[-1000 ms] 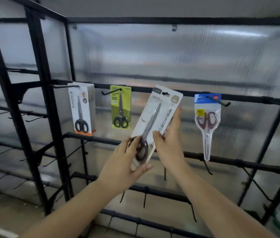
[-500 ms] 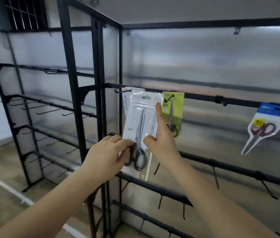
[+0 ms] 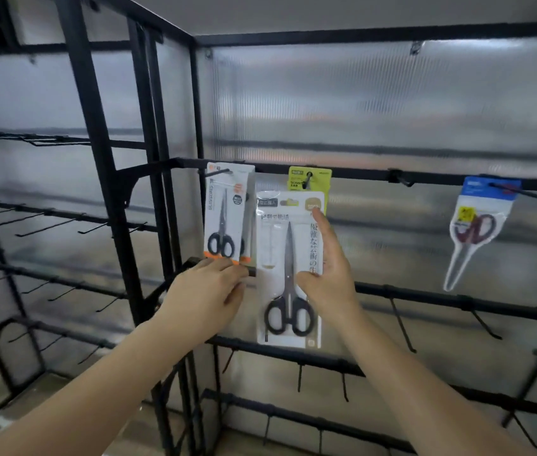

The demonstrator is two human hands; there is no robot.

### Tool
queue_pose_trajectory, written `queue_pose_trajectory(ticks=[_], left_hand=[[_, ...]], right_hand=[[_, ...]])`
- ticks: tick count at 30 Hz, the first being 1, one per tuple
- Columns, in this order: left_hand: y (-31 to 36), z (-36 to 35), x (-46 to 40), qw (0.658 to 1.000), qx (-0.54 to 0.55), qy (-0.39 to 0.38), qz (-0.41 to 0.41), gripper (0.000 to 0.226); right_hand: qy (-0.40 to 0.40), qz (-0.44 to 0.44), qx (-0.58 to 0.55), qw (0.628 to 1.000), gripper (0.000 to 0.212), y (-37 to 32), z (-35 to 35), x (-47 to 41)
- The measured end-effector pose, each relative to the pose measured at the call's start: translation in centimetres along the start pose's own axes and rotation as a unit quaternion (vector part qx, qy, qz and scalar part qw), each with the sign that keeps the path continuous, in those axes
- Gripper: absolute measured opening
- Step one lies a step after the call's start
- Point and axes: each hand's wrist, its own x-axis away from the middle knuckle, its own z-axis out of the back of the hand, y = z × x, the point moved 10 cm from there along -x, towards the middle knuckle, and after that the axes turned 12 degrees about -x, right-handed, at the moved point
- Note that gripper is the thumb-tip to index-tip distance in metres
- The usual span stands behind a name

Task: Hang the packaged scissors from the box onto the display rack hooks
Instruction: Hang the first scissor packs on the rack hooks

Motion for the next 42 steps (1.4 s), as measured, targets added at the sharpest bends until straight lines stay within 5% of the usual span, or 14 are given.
queue_pose_trajectory(ticks=[11, 16, 21, 30, 42], left_hand=[[16.1, -3.2, -6.8, 0.982, 0.120, 0.015, -0.146, 0.015], [24.4, -3.7, -9.6, 0.970, 0.160, 0.031, -0.182, 0.021], [32.1, -4.6, -11.6, 0.961, 0.163, 0.030, -0.222, 0.028], [40.5, -5.9, -12.9, 0.953, 0.146, -0.002, -0.264, 0.031], [40.4, -7.1, -15.6, 0.966, 0.139, -0.012, -0.216, 0.028]], right_hand=[[0.212, 0.028, 0.071, 0.974, 0.087, -6.1, 20.2, 5.1], [0.327, 0.101, 0.150, 0.927, 0.057, -11.7, 30.6, 8.2], [0.434, 0.127, 0.189, 0.872, 0.053, -16.7, 40.7, 11.9], [0.397, -0.003, 0.276, 0.875, 0.048, -16.3, 49.9, 9.5], [0.359, -0.100, 0.326, 0.869, 0.054, -12.1, 52.9, 3.9]])
